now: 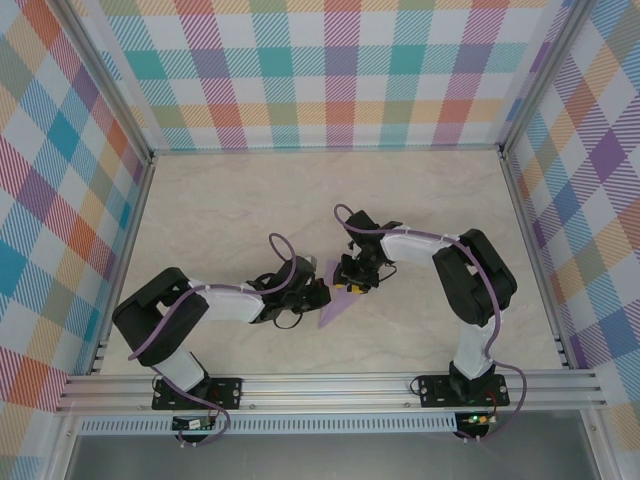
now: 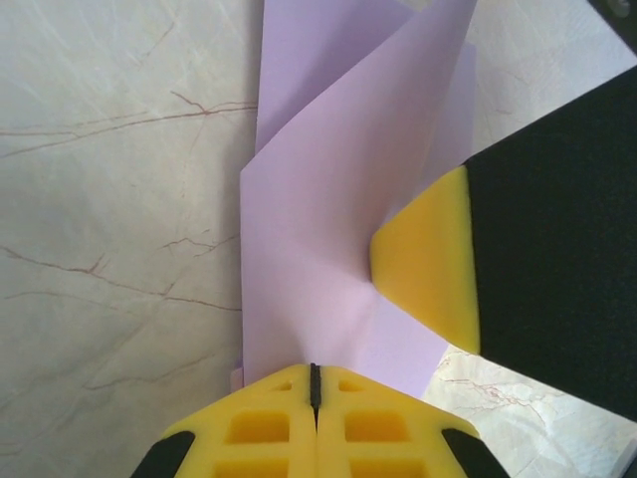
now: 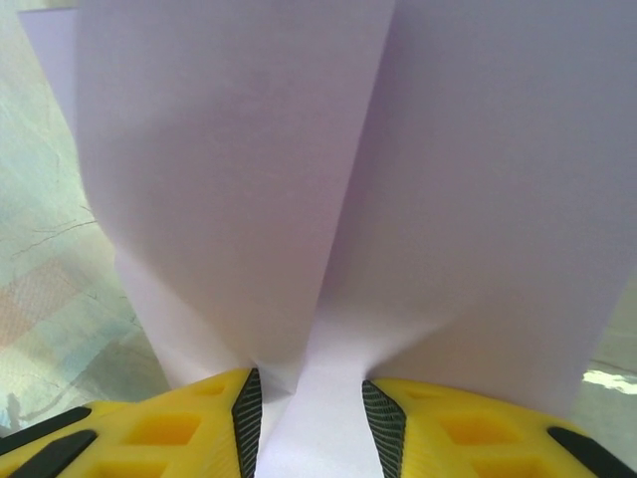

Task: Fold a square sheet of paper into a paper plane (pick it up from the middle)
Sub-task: Fourth fold the wing at the center of the table.

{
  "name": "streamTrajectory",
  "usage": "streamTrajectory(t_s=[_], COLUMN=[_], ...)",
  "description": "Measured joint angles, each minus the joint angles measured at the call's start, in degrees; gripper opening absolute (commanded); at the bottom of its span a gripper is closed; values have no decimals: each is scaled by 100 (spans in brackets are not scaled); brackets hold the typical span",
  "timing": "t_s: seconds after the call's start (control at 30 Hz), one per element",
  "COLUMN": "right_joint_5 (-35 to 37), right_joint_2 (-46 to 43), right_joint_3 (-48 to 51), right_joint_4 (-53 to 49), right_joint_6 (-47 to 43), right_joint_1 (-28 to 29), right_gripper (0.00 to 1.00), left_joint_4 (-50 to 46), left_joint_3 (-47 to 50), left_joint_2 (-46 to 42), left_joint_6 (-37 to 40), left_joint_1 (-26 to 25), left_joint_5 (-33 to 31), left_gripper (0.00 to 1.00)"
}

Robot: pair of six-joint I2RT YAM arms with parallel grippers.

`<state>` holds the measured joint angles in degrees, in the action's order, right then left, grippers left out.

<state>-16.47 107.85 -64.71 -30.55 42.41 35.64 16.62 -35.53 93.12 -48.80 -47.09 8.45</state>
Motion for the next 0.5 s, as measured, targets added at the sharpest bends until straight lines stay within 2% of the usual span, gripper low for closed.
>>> streamTrajectory(t_s=[0.5], right_joint_5=[15], right_joint_2=[-87], right_joint_3=[44], right_joint_4=[50], right_joint_6=[83], right_joint_1=[7], right_gripper=[39], left_joint_4=[-2], left_joint_3=[-7], left_joint_2=[70], left_joint_6=[66], left_joint_1=[4], left_joint_5=[2], left_gripper=[3])
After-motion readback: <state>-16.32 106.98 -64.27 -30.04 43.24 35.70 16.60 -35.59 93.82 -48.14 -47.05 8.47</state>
